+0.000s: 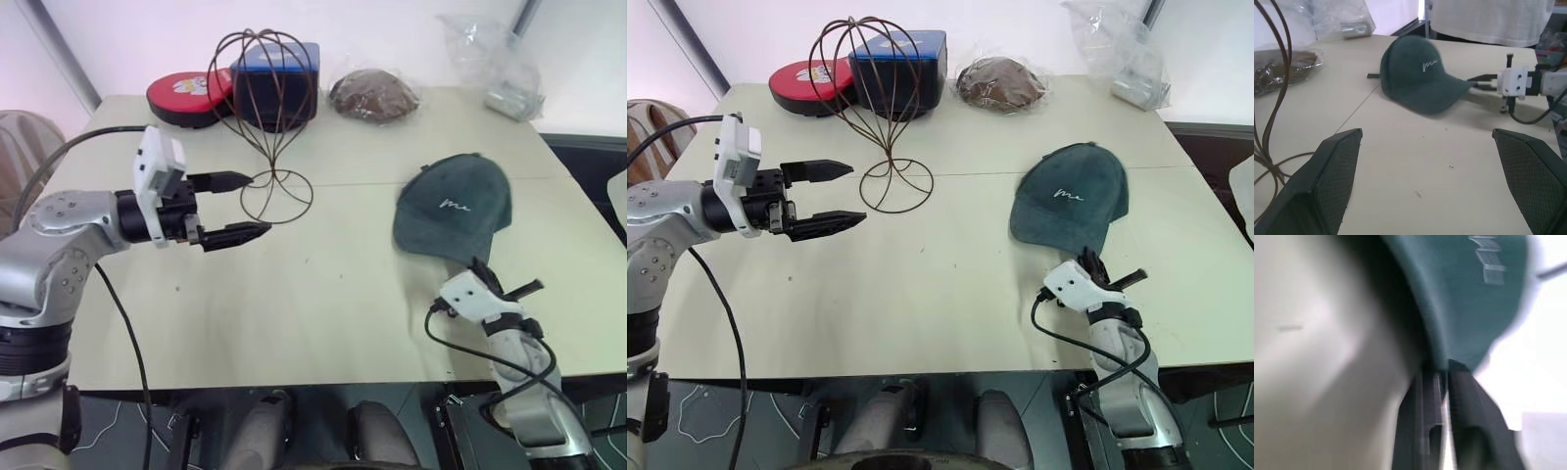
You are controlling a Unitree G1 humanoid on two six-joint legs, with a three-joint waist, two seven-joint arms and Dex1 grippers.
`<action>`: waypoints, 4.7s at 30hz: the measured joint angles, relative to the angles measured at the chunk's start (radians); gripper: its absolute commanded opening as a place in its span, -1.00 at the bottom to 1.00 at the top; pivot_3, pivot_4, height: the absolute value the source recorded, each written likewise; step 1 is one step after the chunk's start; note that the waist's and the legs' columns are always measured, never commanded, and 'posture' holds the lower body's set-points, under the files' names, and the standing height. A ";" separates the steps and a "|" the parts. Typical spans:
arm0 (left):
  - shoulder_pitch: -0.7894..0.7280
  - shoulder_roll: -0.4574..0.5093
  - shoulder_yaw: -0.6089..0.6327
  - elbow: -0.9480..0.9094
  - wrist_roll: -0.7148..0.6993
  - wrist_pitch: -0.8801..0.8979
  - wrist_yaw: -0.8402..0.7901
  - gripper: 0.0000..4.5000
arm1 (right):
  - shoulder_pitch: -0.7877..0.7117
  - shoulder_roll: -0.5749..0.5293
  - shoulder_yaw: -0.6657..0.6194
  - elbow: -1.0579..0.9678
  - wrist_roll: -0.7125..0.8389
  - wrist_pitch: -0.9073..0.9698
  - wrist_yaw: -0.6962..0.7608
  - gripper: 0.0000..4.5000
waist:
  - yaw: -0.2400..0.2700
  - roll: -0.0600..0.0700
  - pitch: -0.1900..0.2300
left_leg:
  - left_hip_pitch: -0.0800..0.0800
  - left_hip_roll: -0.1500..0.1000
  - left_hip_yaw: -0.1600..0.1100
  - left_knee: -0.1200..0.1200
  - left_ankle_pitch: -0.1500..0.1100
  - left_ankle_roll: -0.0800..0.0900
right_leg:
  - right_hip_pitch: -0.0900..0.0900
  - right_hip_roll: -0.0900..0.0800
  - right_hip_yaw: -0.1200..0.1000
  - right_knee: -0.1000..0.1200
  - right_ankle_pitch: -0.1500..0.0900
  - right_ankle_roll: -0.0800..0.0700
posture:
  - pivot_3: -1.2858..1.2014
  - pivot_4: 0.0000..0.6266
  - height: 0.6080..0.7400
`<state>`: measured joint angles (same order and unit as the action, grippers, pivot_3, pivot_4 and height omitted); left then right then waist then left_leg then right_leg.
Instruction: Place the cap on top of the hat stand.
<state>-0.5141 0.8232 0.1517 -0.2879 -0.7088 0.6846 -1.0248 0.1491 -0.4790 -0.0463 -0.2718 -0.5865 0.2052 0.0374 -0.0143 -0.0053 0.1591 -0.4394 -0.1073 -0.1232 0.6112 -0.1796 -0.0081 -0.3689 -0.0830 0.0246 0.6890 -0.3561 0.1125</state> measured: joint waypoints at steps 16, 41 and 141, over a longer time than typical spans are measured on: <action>-0.002 0.000 0.000 0.002 0.001 -0.001 0.003 1.00 | -0.056 -0.013 -0.031 -0.009 -0.070 -0.049 -0.133 -0.96 | 0.001 0.000 0.000 | 0.000 0.000 0.000 -0.001 0.002 -0.003 | -0.001 0.000 0.000 0.001 0.000 0.000 | 0.03 -0.52 1.00; 0.038 -0.031 -0.002 0.175 0.084 -0.079 0.016 1.00 | -0.615 0.080 0.079 -0.105 -0.118 0.031 -0.013 -0.96 | -0.004 0.000 0.000 | -0.001 0.000 0.000 -0.001 0.003 -0.005 | -0.003 0.000 0.001 0.003 0.000 0.000 | 0.03 -0.52 1.00; 0.058 0.018 0.035 0.309 0.176 -0.121 0.003 1.00 | -0.748 0.313 0.399 0.229 -0.097 -0.292 -0.060 -0.96 | -0.030 0.000 0.000 | -0.002 0.000 -0.001 -0.008 0.007 -0.012 | -0.012 0.002 0.002 0.009 0.000 -0.001 | 0.03 -0.52 1.00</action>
<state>-0.4565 0.8416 0.1869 0.0206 -0.5331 0.5636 -1.0223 -0.5988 -0.1659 0.3524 -0.0430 -0.6836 -0.0865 -0.0231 -0.0448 -0.0050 0.1591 -0.4412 -0.1075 -0.1240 0.6033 -0.1723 -0.0198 -0.3806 -0.0815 0.0270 0.6982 -0.3565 0.1116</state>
